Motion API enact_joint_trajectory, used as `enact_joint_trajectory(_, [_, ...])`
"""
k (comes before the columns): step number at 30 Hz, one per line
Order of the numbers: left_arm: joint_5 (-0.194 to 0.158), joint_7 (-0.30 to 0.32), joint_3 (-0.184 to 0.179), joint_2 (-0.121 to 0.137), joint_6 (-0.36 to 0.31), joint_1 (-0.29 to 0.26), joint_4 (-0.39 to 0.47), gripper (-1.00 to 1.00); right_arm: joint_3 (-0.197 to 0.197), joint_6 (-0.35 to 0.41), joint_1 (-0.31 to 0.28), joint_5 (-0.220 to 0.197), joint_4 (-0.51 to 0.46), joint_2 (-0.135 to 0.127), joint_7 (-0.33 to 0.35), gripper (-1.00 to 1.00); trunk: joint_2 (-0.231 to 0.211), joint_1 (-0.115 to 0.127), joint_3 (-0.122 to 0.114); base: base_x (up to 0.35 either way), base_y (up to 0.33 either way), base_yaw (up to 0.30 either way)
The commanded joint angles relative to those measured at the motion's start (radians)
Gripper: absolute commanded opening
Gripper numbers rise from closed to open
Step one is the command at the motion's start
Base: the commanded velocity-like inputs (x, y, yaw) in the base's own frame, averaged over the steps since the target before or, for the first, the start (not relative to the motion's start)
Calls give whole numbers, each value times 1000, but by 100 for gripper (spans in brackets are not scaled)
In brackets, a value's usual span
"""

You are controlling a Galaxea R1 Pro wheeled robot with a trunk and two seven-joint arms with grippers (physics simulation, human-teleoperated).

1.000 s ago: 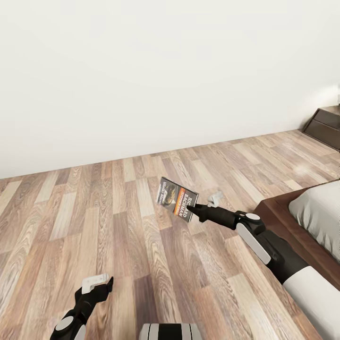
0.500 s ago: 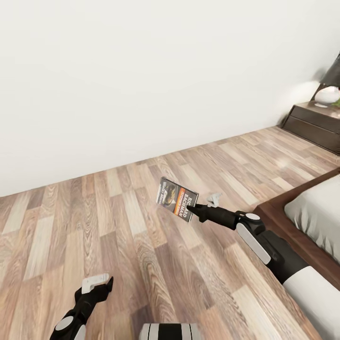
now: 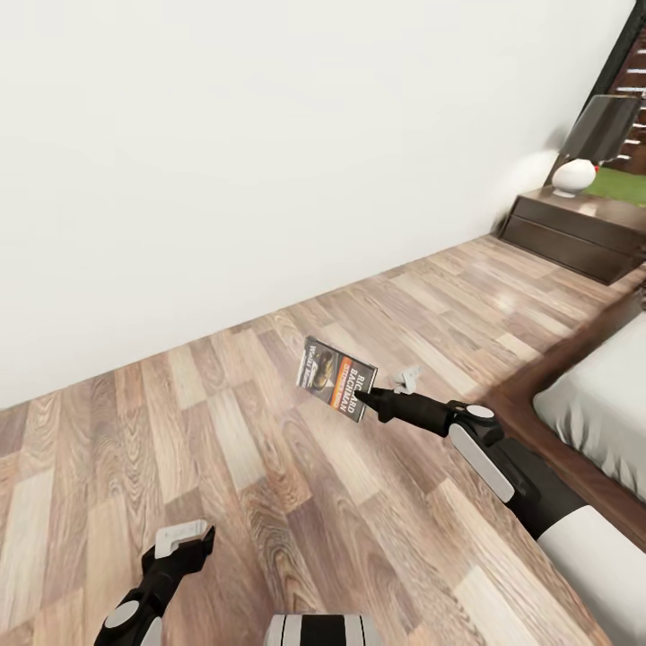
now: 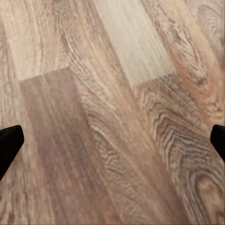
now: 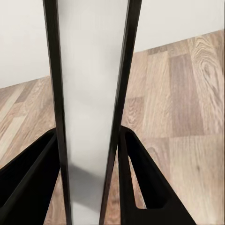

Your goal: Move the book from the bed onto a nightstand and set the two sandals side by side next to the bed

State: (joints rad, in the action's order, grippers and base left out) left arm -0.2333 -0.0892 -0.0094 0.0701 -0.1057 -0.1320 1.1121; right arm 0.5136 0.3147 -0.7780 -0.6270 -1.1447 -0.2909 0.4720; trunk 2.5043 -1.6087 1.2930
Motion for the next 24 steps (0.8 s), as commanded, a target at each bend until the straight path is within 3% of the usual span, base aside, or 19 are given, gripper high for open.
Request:
enact_joint_trajectory(1, [-9,-4,-1,1,-5,0,2,100,1,8,-1,-13,-1,-1,-1,-100,0,0,1,297,194,-256])
enact_joint_trajectory(24, [-7,-4,-1,1,-5,0,2,100,1,7,-1,-13,-1,-1,-1,-100,0,0,1,297,206,-256])
